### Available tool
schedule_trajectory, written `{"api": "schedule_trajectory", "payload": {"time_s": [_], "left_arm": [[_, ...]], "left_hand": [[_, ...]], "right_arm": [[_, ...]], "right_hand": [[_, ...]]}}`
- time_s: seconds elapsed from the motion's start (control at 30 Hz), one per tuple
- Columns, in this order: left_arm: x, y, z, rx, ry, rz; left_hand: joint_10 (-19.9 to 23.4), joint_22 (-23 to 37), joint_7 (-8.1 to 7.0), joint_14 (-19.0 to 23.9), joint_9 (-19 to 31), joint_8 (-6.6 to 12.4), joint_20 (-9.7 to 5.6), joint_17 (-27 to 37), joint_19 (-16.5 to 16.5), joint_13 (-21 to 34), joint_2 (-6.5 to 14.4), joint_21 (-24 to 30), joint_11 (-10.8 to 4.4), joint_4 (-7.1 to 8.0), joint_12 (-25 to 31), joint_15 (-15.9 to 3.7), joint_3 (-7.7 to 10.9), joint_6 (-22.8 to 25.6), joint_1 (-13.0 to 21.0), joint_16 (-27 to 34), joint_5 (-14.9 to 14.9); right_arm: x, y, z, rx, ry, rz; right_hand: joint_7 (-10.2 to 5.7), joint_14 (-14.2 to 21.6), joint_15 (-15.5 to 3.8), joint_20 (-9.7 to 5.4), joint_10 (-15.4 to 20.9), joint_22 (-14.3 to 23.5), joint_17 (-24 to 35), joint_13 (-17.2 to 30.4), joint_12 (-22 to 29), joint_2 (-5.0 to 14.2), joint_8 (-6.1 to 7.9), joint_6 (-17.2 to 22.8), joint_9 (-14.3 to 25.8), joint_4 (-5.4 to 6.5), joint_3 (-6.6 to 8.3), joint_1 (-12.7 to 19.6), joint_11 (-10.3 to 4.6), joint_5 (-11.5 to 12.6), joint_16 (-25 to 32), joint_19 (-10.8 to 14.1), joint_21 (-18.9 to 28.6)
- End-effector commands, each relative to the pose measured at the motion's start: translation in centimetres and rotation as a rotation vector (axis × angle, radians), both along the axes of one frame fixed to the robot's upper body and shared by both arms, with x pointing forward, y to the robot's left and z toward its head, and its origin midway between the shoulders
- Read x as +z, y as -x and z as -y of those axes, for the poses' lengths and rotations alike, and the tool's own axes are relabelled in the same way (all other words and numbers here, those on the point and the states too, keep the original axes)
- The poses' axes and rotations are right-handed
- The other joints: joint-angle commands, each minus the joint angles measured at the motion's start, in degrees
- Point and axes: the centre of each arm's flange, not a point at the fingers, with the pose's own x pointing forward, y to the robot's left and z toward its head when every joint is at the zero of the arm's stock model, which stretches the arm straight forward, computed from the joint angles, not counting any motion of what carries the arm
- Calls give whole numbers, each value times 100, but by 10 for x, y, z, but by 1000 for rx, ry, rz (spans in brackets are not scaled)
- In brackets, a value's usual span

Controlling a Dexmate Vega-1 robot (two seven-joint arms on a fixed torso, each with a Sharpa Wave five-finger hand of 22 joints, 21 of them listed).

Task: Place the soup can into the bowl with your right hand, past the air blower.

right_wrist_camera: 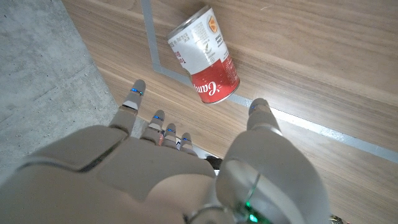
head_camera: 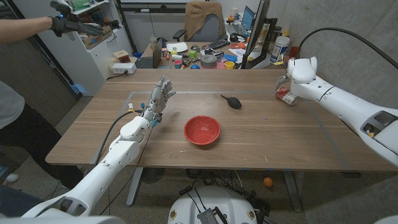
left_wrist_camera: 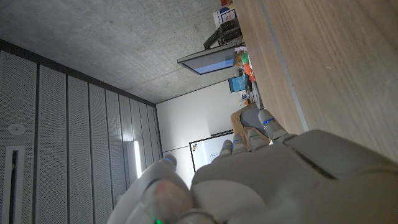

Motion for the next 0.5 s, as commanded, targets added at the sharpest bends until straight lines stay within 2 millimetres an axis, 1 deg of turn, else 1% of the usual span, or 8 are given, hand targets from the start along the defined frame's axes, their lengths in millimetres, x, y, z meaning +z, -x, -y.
{"api": "schedule_trajectory", "payload": {"time_s": [0.03, 0.07, 0.3, 0.5], "left_arm": [[-1, 0, -3, 8, 5, -2], [-1, -1, -3, 8, 5, -2], [-1, -1, -4, 8, 4, -4], [0, -1, -3, 8, 0, -2]], "left_hand": [[-1243, 8, -46, -936, 21, 18, 44, 9, -663, 27, 602, -30, 43, 26, 23, 24, -12, -1200, -51, 25, 32], [-1245, 8, -46, -935, 21, 17, 48, 9, -665, 27, 601, -31, 40, 26, 22, 26, -13, -1201, -52, 25, 32], [-1249, 9, -48, -941, 21, 14, 49, 9, -666, 27, 598, -33, 45, 26, 21, 28, -20, -1200, -54, 23, 33], [-1251, 10, -55, -940, 22, 11, 46, 9, -667, 27, 596, -34, 42, 25, 19, 29, -23, -1204, -55, 23, 34]], "right_arm": [[-15, -13, -3, 12, 3, -79], [-16, -14, -3, 9, 1, -83], [-25, -17, -1, 11, -6, -98], [-30, -19, 0, 14, 12, -103]], "right_hand": [[3, 194, -72, -21, 158, 11, 7, 12, 76, -104, 48, -289, 11, 24, -58, 98, -27, 80, 27, 163, -29], [8, 225, -80, -22, 203, 11, 6, 11, 85, -116, 46, -276, 10, 30, -67, 129, -24, 92, 27, 204, -29], [18, 241, -82, -24, 229, 10, 6, 9, 83, -116, 62, -202, 9, 38, -71, 185, -25, 113, 15, 268, -31], [-31, 299, -145, -36, 304, 3, 7, 5, 82, -38, 105, -19, 7, 46, -36, 374, -50, 168, 0, 403, -45]]}}
